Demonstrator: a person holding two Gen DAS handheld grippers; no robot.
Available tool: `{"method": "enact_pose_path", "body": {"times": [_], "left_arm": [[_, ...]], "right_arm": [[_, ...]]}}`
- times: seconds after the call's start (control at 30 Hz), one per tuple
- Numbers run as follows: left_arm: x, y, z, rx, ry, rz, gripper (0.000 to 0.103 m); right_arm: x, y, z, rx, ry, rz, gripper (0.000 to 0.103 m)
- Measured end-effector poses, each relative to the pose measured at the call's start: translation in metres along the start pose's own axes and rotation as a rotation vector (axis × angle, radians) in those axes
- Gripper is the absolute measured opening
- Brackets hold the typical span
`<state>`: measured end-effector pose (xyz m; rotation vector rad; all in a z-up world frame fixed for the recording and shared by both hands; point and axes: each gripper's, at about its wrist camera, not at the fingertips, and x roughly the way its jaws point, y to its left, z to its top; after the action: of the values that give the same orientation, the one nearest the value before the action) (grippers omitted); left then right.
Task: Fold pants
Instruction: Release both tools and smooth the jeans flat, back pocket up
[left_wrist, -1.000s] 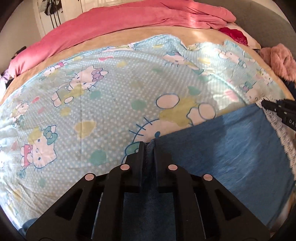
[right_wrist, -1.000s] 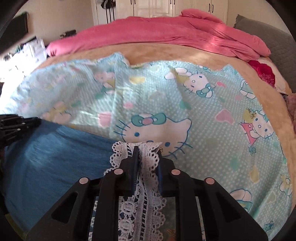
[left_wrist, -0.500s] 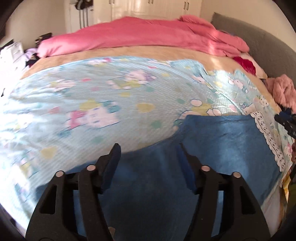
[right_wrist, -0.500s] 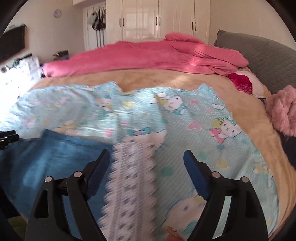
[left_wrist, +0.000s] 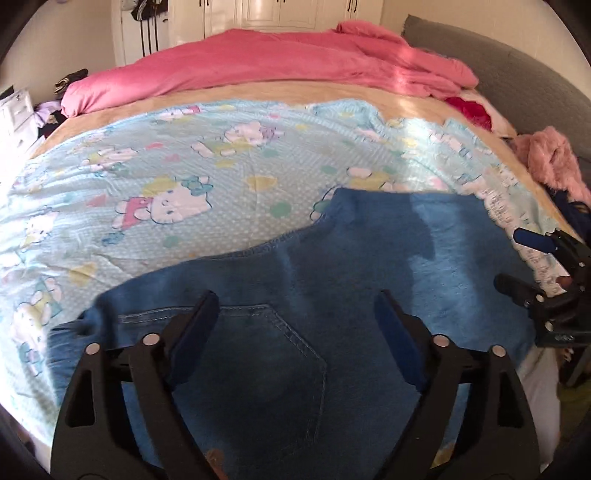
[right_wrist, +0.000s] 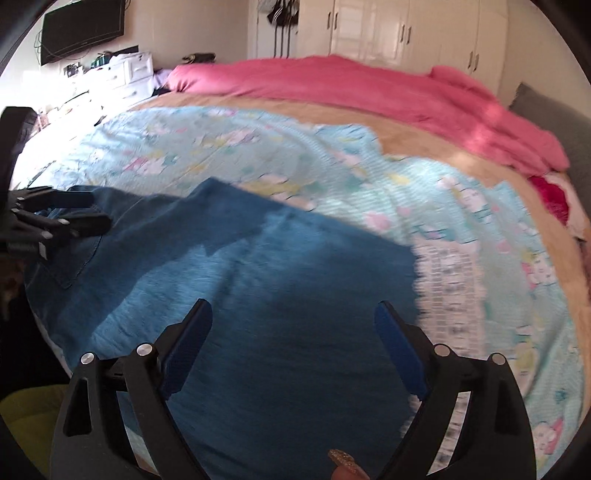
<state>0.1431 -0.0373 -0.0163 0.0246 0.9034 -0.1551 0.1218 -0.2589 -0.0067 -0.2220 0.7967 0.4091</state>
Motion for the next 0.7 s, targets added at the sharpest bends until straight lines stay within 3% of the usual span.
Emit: {"method": "enact_pose_path", "body": {"times": [0.1,0.13,0.17,0.23,0.3,0.5,0.6,0.7], "left_arm": [[0.02,0.016,-0.009,-0.008,0.067,0.137,0.082],[0.021,0.023,-0.013,-0.017,0.062,0.141,0.084],[0.02,0.031,-0.016,-0.04,0.054,0.114,0.084],[0.019,0.044,-0.019,-0.094,0.043,0.048,0.084],[0.019,0.043,-0.019,-0.088,0.042,0.049,0.084],[0.014,0.041,-0.02,-0.084,0.021,0.046,0.084],[-0.003,0.034,-0.017,-0.059,-0.008,0.072,0.091],[-0.026,0.023,-0.015,-0.023,-0.059,0.059,0.092]], "right_arm": [[0.016,-0.008,-0.003,0.021,0.075,-0.073,0.089],[0.02,-0.015,-0.006,0.03,0.103,-0.124,0.089],[0.022,-0.023,-0.01,0.048,0.116,-0.136,0.09],[0.021,-0.047,-0.019,0.164,0.119,-0.058,0.09],[0.02,-0.057,-0.024,0.2,0.11,-0.023,0.089],[0.018,-0.051,-0.022,0.182,0.104,-0.045,0.09],[-0.003,-0.051,-0.02,0.191,0.046,-0.026,0.091],[-0.027,-0.051,-0.022,0.182,0.001,-0.041,0.091]]}}
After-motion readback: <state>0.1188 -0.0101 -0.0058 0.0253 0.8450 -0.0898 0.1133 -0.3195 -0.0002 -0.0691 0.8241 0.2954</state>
